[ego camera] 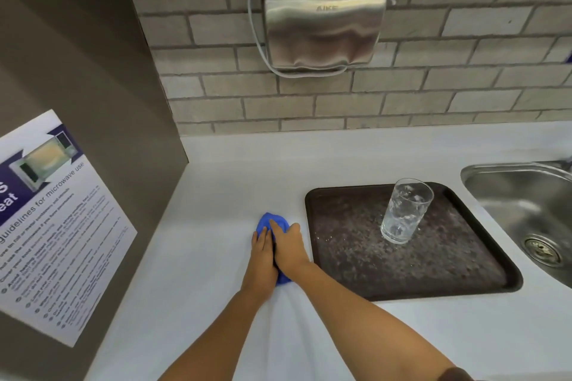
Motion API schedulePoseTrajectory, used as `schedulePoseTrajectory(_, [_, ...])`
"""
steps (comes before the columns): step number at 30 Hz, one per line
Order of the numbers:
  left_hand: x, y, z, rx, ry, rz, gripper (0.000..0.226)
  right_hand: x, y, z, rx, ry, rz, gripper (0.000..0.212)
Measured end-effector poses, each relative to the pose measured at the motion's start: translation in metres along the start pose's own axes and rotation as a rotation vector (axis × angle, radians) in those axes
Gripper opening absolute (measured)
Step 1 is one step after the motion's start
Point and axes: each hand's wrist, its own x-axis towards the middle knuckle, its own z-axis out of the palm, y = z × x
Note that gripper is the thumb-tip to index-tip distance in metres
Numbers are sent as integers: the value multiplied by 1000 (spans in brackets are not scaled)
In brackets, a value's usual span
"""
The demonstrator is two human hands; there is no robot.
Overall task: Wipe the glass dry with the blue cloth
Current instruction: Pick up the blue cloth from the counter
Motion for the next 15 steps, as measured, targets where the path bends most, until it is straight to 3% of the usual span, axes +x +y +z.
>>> schedulePoseTrajectory(6, [-14, 15, 10, -186, -23, 77, 37, -28, -6, -23, 287, 142, 48, 44])
schedulePoseTrajectory(11, [-29, 43, 36, -295, -134, 100, 46, -59, 9, -71, 294, 251, 42, 41])
schedulePoseTrajectory(15, [-43, 69, 71, -190, -250, 257, 50, -84, 33, -116, 250, 326, 25, 43])
